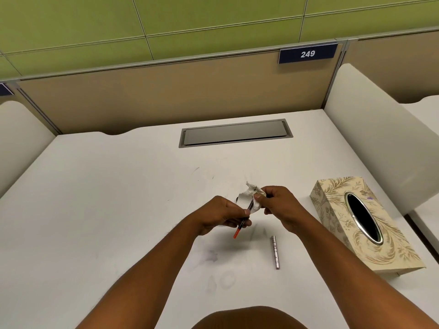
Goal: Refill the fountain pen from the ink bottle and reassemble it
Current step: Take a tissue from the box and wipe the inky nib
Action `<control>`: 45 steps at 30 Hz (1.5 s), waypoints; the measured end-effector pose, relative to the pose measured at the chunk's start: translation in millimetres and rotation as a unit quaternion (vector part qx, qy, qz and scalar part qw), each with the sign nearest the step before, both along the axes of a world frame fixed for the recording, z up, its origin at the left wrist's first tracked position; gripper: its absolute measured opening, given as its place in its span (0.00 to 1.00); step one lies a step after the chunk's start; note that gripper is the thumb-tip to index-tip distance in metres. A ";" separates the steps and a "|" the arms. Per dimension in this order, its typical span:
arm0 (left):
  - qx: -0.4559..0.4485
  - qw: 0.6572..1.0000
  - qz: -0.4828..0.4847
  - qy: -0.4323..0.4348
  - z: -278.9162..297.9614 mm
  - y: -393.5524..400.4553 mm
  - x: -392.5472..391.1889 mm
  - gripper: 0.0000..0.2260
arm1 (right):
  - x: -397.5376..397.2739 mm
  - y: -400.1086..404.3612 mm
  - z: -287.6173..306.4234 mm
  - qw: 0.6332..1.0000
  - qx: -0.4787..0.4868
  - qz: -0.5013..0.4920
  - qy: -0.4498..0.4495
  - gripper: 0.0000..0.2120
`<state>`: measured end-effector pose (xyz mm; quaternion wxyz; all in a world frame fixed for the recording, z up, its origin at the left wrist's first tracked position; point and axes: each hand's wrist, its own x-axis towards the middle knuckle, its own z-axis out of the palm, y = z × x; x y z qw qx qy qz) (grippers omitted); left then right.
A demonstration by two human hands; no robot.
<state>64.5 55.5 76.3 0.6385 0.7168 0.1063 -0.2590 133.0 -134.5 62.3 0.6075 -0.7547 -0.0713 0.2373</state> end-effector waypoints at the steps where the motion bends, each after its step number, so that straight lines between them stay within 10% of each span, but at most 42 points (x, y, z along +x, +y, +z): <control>1: 0.011 1.000 0.003 -0.004 0.4 -0.4 -0.1 0.14 | -0.6 0.4 0.4 1.000 -0.001 -0.001 -0.003 0.07; 24: -0.088 0.992 0.089 0.000 1.2 4.5 -10.0 0.08 | -1.9 -15.3 7.7 0.856 0.362 -0.226 0.292 0.09; 36: -0.068 0.996 0.059 -0.009 10.6 -7.6 -4.5 0.12 | -13.1 -0.2 4.3 0.935 0.239 -0.157 0.207 0.05; 45: -0.060 0.996 0.064 -0.002 5.0 1.2 -6.1 0.13 | -12.5 -3.8 14.3 0.943 0.248 -0.069 0.210 0.19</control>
